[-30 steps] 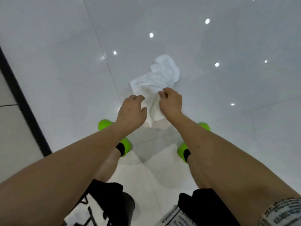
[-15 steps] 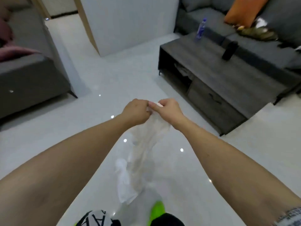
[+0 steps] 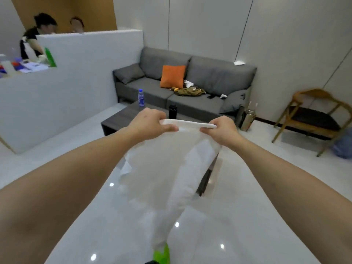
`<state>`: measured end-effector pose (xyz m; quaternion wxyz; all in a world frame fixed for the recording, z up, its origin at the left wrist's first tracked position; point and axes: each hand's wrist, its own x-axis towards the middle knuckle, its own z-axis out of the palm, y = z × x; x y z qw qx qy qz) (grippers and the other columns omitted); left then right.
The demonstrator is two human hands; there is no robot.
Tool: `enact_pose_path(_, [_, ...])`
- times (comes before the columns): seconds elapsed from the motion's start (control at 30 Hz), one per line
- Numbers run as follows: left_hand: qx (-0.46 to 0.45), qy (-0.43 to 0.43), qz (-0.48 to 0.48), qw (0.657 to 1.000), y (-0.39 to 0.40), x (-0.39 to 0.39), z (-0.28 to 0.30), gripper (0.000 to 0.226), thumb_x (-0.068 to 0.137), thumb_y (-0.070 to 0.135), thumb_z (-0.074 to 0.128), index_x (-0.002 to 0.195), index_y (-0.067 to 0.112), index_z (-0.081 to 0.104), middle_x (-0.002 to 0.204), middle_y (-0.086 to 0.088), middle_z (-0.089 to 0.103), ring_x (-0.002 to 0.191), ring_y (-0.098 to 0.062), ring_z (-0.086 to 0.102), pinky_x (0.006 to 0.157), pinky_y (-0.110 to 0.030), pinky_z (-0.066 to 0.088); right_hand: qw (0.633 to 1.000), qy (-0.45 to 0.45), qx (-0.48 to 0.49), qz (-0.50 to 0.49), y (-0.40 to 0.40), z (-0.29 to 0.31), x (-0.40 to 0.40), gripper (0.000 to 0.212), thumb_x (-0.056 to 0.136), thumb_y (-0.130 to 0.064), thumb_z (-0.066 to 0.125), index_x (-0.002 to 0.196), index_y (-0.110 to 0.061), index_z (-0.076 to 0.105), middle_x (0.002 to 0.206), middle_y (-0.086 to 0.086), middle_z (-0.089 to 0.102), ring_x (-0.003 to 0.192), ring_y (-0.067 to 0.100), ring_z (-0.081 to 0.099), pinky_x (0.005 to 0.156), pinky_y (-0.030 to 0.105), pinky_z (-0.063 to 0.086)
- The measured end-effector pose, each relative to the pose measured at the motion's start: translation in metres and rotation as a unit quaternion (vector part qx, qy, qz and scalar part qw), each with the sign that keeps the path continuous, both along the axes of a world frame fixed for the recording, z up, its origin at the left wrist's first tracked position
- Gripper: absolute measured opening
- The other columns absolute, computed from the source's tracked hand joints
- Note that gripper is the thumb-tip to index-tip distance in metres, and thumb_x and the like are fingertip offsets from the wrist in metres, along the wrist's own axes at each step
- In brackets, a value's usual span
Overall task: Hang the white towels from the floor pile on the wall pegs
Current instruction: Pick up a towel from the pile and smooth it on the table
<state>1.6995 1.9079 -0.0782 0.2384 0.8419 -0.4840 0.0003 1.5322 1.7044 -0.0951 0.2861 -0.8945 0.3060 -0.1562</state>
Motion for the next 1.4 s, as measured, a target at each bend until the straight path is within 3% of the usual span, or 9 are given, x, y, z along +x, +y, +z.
enact_pose_path(0.17, [0.094, -0.090, -0.068, 0.989, -0.103, 0.063, 0.008, 0.041, 0.075, 0.067, 0.066, 0.070, 0.027, 0.056, 0.068, 0.007, 0.056, 0.068, -0.012, 0.053, 0.053, -0.030, 0.033, 0.996, -0.013, -0.057, -0.062, -0.090, 0.010, 0.031, 0.035, 0.085, -0.045, 0.070, 0.055, -0.027, 0.064, 0.056, -0.007, 0.060, 0.059, 0.012, 0.057, 0.049, 0.025, 0.033])
enact_pose_path(0.4, [0.089, -0.104, -0.043, 0.990, -0.238, 0.191, 0.016, 0.045, 0.077, 0.065, 0.065, 0.062, 0.028, 0.044, 0.070, 0.005, 0.050, 0.071, -0.019, 0.049, 0.058, -0.033, 0.034, 0.994, 0.023, -0.084, -0.071, -0.213, 0.034, 0.143, 0.037, 0.087, -0.044, 0.066, 0.056, -0.025, 0.061, 0.059, -0.007, 0.060, 0.064, 0.013, 0.056, 0.050, 0.026, 0.032])
enact_pose_path(0.53, [0.089, -0.124, -0.001, 0.988, -0.287, 0.273, 0.026, 0.037, 0.082, 0.057, 0.065, 0.076, 0.022, 0.057, 0.078, -0.001, 0.057, 0.077, -0.023, 0.053, 0.061, -0.033, 0.037, 0.996, 0.005, -0.078, -0.048, -0.273, 0.046, 0.223, 0.028, 0.090, -0.037, 0.064, 0.066, -0.024, 0.067, 0.069, -0.009, 0.062, 0.072, 0.015, 0.057, 0.058, 0.028, 0.042])
enact_pose_path(0.63, [0.103, -0.137, 0.047, 0.984, -0.305, 0.331, 0.030, 0.032, 0.086, 0.050, 0.064, 0.084, 0.019, 0.064, 0.071, 0.001, 0.048, 0.073, -0.024, 0.051, 0.061, -0.032, 0.035, 0.996, 0.021, -0.088, -0.022, -0.307, 0.049, 0.287, 0.023, 0.092, -0.033, 0.061, 0.074, -0.023, 0.071, 0.076, -0.003, 0.066, 0.076, 0.020, 0.061, 0.065, 0.034, 0.050])
enact_pose_path(0.77, [0.092, -0.163, 0.142, 0.972, -0.314, 0.405, 0.041, 0.031, 0.089, 0.044, 0.063, 0.084, 0.013, 0.066, 0.084, -0.009, 0.060, 0.083, -0.033, 0.059, 0.064, -0.032, 0.041, 0.992, 0.012, -0.118, 0.034, -0.343, 0.060, 0.385, 0.028, 0.092, -0.029, 0.059, 0.064, -0.026, 0.061, 0.077, 0.003, 0.065, 0.074, 0.023, 0.059, 0.058, 0.032, 0.043])
enact_pose_path(0.87, [0.074, -0.187, 0.232, 0.952, -0.319, 0.452, 0.056, 0.024, 0.091, 0.036, 0.062, 0.087, 0.014, 0.071, 0.094, -0.013, 0.066, 0.089, -0.035, 0.060, 0.066, -0.031, 0.038, 0.989, -0.023, -0.123, 0.085, -0.368, 0.071, 0.456, 0.028, 0.092, -0.027, 0.057, 0.065, -0.025, 0.062, 0.075, 0.002, 0.064, 0.076, 0.025, 0.060, 0.061, 0.033, 0.045])
enact_pose_path(1.07, [0.022, -0.177, 0.431, 0.885, -0.324, 0.498, 0.093, 0.032, 0.094, 0.042, 0.055, 0.095, 0.014, 0.071, 0.098, -0.015, 0.062, 0.093, -0.036, 0.059, 0.069, -0.035, 0.039, 0.967, -0.106, -0.135, 0.191, -0.420, 0.090, 0.583, 0.022, 0.092, -0.021, 0.054, 0.074, -0.015, 0.066, 0.079, 0.005, 0.067, 0.076, 0.028, 0.058, 0.063, 0.036, 0.047])
enact_pose_path(1.27, [0.007, -0.183, 0.566, 0.804, -0.339, 0.449, 0.091, 0.022, 0.097, 0.032, 0.053, 0.098, 0.024, 0.073, 0.099, -0.011, 0.069, 0.091, -0.034, 0.060, 0.068, -0.034, 0.042, 0.911, -0.198, -0.128, 0.338, -0.459, 0.091, 0.637, 0.017, 0.091, -0.023, 0.061, 0.086, -0.016, 0.075, 0.084, 0.005, 0.072, 0.078, 0.025, 0.060, 0.067, 0.035, 0.047])
enact_pose_path(1.4, [0.006, -0.148, 0.616, 0.774, -0.373, 0.392, 0.043, 0.022, 0.096, 0.026, 0.052, 0.099, 0.024, 0.074, 0.096, -0.006, 0.070, 0.088, -0.029, 0.059, 0.069, -0.033, 0.043, 0.876, -0.189, -0.137, 0.423, -0.492, 0.042, 0.627, 0.016, 0.092, -0.026, 0.065, 0.088, -0.016, 0.077, 0.080, 0.008, 0.071, 0.079, 0.031, 0.060, 0.065, 0.037, 0.044])
